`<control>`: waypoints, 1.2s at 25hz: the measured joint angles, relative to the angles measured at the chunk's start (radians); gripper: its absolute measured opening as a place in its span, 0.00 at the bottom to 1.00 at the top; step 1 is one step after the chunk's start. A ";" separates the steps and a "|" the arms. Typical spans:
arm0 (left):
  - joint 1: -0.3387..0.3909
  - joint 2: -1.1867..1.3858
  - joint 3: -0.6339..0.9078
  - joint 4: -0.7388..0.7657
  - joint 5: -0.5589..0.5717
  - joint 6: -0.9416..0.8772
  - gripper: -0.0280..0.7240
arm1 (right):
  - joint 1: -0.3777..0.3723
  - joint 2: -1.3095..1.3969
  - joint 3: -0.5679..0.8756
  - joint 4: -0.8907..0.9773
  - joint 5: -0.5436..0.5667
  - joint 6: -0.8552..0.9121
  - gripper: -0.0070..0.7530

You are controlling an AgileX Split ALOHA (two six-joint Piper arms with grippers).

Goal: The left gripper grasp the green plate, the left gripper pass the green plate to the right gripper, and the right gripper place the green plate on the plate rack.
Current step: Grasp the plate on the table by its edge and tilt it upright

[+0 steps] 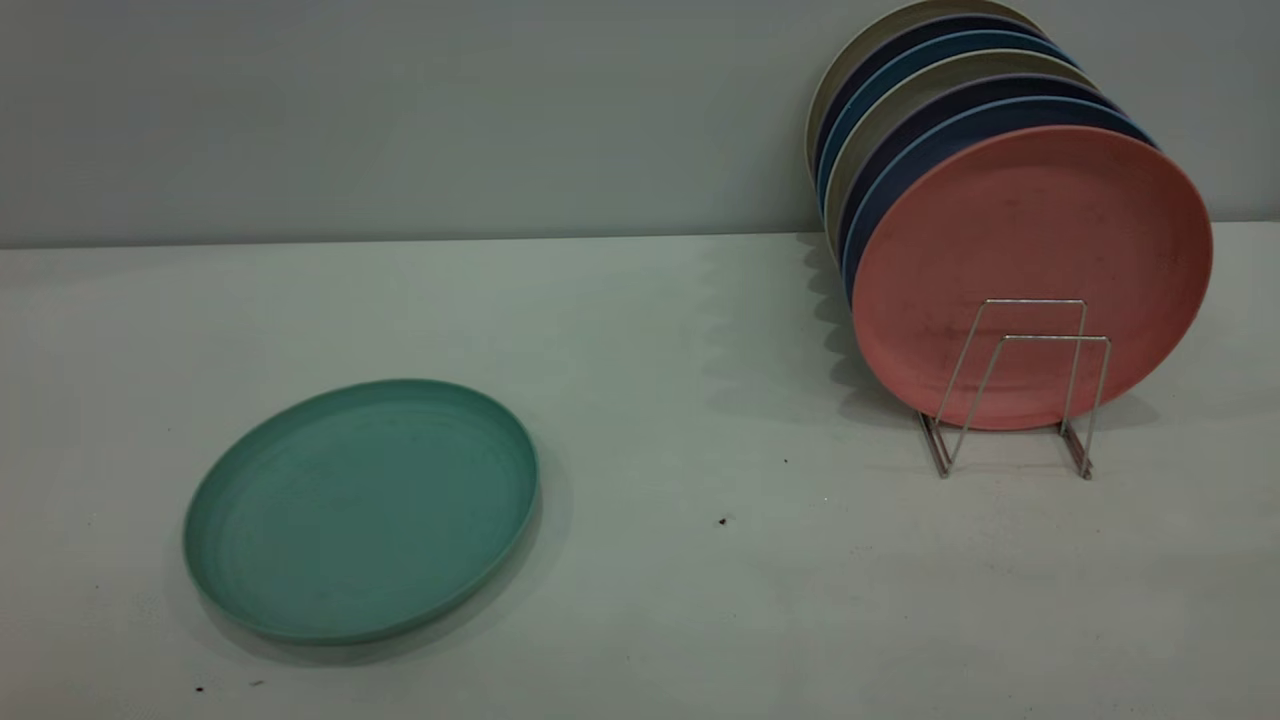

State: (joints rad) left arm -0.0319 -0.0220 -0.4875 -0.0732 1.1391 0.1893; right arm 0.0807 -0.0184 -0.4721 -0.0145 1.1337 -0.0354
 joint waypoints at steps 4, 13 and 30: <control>0.000 0.000 0.000 -0.016 0.000 0.000 0.82 | 0.000 0.000 0.000 -0.002 0.000 0.000 0.52; 0.000 0.141 -0.055 0.008 -0.073 -0.113 0.82 | 0.000 0.219 -0.047 0.001 -0.094 -0.020 0.52; 0.000 1.089 -0.297 0.008 -0.382 -0.200 0.82 | 0.000 0.965 -0.272 0.367 -0.436 -0.412 0.61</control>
State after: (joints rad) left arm -0.0319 1.0671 -0.7847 -0.0652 0.7575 -0.0107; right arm 0.0807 0.9468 -0.7437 0.3525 0.6975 -0.4477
